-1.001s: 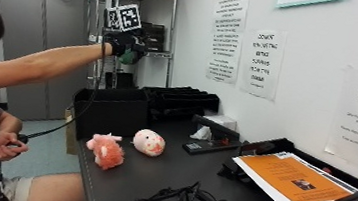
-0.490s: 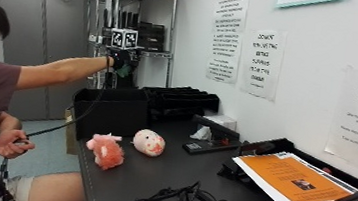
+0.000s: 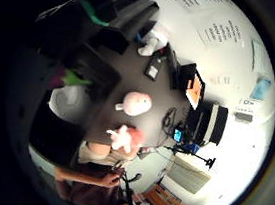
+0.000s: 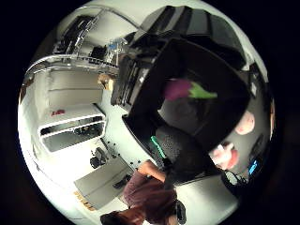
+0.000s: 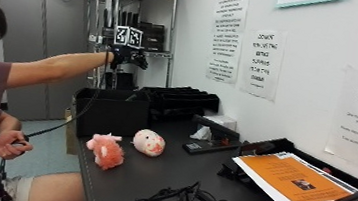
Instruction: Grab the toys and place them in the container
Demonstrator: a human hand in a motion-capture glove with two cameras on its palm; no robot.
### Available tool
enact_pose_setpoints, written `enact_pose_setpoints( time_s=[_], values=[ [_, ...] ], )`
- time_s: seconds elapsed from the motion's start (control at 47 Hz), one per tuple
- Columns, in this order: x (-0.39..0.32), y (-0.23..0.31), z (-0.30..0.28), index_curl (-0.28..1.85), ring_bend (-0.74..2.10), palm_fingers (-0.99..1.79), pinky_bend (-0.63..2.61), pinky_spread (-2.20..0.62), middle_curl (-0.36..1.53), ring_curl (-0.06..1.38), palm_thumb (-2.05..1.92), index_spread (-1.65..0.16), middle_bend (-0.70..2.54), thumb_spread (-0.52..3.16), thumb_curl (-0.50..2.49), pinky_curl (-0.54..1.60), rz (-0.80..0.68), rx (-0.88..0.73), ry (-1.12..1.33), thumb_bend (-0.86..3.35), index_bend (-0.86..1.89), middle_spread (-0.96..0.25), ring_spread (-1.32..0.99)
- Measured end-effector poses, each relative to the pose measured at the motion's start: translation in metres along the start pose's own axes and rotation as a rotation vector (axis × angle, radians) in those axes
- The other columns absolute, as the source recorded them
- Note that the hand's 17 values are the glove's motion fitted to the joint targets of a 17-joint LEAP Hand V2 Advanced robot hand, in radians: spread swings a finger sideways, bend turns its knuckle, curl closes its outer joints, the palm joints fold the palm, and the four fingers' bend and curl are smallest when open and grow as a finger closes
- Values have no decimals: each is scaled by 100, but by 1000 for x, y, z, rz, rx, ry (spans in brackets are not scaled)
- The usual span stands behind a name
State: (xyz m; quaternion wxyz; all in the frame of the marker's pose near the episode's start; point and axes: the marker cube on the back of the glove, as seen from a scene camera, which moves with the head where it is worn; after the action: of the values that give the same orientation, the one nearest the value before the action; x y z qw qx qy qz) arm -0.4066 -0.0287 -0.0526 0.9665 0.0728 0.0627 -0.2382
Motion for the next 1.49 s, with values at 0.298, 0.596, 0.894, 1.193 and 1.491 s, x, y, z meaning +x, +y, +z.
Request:
enact_pose_setpoints(
  time_s=[0.298,0.596,0.894,1.193,1.491],
  values=[
    [68,72,-33,13,56,-31,108,2,39,30,3,-14,14,116,45,38,149,-3,110,-2,3,5,-2],
    [150,161,48,11,57,-25,98,2,35,30,1,-15,16,119,40,35,175,-104,74,-2,5,5,-1],
    [177,177,281,9,51,-27,103,3,33,29,2,-17,16,119,37,36,183,-431,-71,-2,3,5,-2],
    [170,164,327,20,81,40,92,-8,27,35,32,-23,6,124,42,30,141,-137,-34,11,37,-10,-17],
    [168,148,322,32,112,102,86,-27,47,51,57,-25,80,109,56,34,143,-101,-162,17,52,-23,-32]
  ],
)
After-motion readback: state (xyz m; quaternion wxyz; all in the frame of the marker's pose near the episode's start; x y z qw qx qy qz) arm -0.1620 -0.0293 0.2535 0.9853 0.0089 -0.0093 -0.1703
